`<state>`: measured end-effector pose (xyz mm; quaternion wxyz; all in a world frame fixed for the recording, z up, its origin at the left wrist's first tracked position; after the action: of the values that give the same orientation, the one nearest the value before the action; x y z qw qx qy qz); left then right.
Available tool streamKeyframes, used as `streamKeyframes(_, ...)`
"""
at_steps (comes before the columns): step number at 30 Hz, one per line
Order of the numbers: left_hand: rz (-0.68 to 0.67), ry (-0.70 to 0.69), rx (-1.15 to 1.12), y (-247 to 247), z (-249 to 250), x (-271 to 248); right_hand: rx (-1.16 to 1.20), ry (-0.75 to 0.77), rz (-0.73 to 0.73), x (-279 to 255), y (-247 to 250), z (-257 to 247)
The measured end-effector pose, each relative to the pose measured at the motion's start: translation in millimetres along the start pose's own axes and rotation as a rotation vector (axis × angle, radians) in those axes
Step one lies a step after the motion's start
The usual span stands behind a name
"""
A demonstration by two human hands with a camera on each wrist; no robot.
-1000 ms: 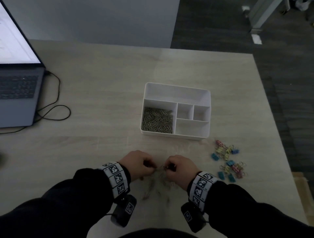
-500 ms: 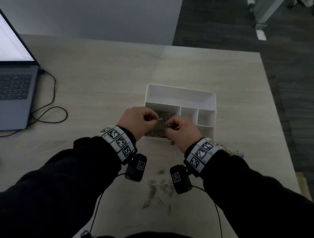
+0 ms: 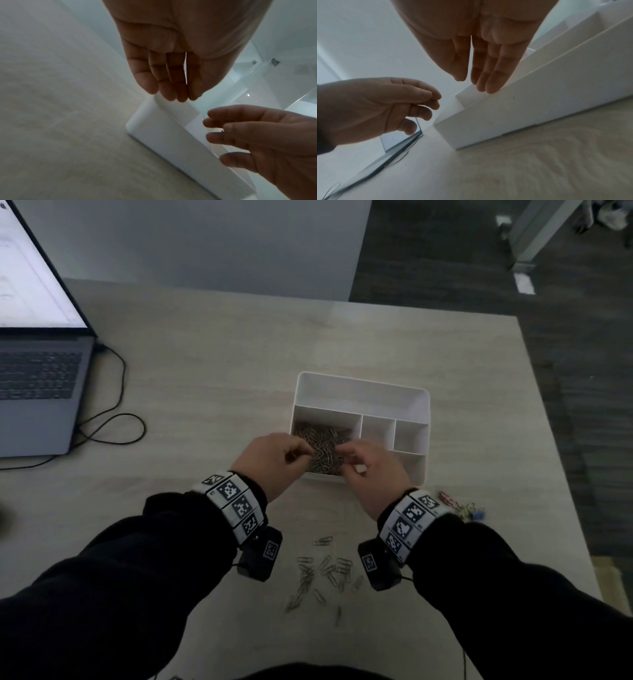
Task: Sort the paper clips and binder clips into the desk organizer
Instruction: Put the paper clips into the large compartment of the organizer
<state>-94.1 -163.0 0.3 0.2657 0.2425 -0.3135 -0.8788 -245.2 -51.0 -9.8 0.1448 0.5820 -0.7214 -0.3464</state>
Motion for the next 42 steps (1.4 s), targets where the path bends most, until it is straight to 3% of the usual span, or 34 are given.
streamKeyframes(3, -0.127, 0.014, 0.075, -14.9, -10.2, -22.8, -0.138, 0.112, -0.09, -22.9, -18.3, 8.3)
streamKeyframes(7, -0.35, 0.067, 0.214, -44.6, -24.6, -54.5, -0.362, 0.04, -0.443, -53.8, -58.9, 26.4)
streamKeyframes(11, -0.473, 0.092, 0.305, -75.1, -35.4, -77.4, -0.463, 0.058, -0.486, -78.8, -70.5, 28.7)
streamKeyframes(18, -0.569, -0.044, 0.486, -111.2, -26.8, -114.1, -0.566, 0.16, -0.559, -119.2, -74.7, 35.5)
streamKeyframes(25, -0.488, -0.022, 0.432, -117.9, -27.8, -141.9, -0.547, 0.135, -0.598, -144.4, -73.4, 45.5)
streamKeyframes(33, -0.325, 0.114, 0.325, -117.2, -39.7, -154.6, -0.247, -0.128, -0.375, -158.3, -55.3, 68.8)
streamKeyframes(38, -0.359, 0.257, 0.365, -112.5, -54.5, -162.6, -0.274, -0.156, -0.368, -163.8, -55.9, 73.2)
streamKeyframes(42, -0.337, 0.247, 0.347, -116.4, -51.4, -162.2, -0.267, -0.145, -0.342, -160.6, -65.7, 67.5)
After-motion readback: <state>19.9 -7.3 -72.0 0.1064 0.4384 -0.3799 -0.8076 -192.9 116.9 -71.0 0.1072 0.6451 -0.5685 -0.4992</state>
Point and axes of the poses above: each hand's wrist, its own x-axis towards the middle knuckle, its own y-axis out of the back of the hand, z = x × y, the point moved 3 cm from there along x, towards the middle knuckle, and after that the axes turned 7 degrees about -z, right-handed, at the moved point
